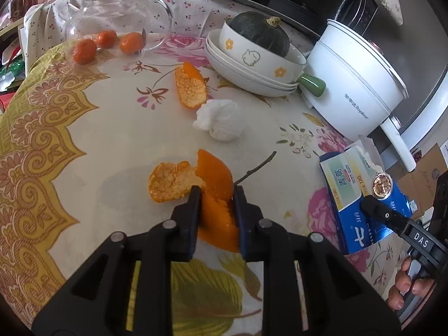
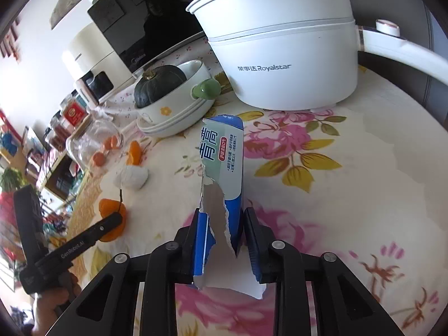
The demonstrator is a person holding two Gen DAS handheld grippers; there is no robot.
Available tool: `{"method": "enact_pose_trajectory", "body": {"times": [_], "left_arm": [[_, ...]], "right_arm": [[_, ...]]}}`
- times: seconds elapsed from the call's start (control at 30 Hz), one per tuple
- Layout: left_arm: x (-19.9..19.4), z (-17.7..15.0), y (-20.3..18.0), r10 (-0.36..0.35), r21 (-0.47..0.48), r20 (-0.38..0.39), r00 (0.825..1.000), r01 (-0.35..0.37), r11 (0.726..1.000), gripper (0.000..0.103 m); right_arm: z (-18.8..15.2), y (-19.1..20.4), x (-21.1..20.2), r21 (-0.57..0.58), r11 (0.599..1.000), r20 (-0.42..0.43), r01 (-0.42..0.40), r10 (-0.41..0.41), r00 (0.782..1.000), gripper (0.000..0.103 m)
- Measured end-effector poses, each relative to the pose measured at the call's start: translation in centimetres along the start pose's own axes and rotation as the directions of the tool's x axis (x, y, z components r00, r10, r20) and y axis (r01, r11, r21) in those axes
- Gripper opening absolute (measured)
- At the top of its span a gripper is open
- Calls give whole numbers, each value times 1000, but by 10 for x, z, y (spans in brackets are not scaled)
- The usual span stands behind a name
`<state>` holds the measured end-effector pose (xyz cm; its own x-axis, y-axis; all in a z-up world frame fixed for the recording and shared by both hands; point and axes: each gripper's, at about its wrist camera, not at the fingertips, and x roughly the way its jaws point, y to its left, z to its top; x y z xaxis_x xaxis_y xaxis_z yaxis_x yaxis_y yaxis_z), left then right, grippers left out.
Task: Collect trash
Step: 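Grasp the orange peel with the left tool while the right tool holds the milk carton, then carry the peel and milk carton over the white bin and open both tools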
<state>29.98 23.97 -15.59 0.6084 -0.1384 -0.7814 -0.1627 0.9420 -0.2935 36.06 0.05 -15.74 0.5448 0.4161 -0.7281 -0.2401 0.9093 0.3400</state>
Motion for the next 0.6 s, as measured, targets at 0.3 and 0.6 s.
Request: {"method": "enact_pose_trajectory", "body": {"times": [0.3, 0.6], "left_arm": [[-51, -39, -21, -11, 37, -11, 1000, 11, 999, 24], [-91, -70, -45, -31, 70, -27, 999, 33, 997, 24]], "right_arm": [[-29, -12, -58, 3, 1000, -5, 1, -1, 1000, 22], [-54, -17, -117, -41, 999, 5, 23, -23, 1000, 18]]}}
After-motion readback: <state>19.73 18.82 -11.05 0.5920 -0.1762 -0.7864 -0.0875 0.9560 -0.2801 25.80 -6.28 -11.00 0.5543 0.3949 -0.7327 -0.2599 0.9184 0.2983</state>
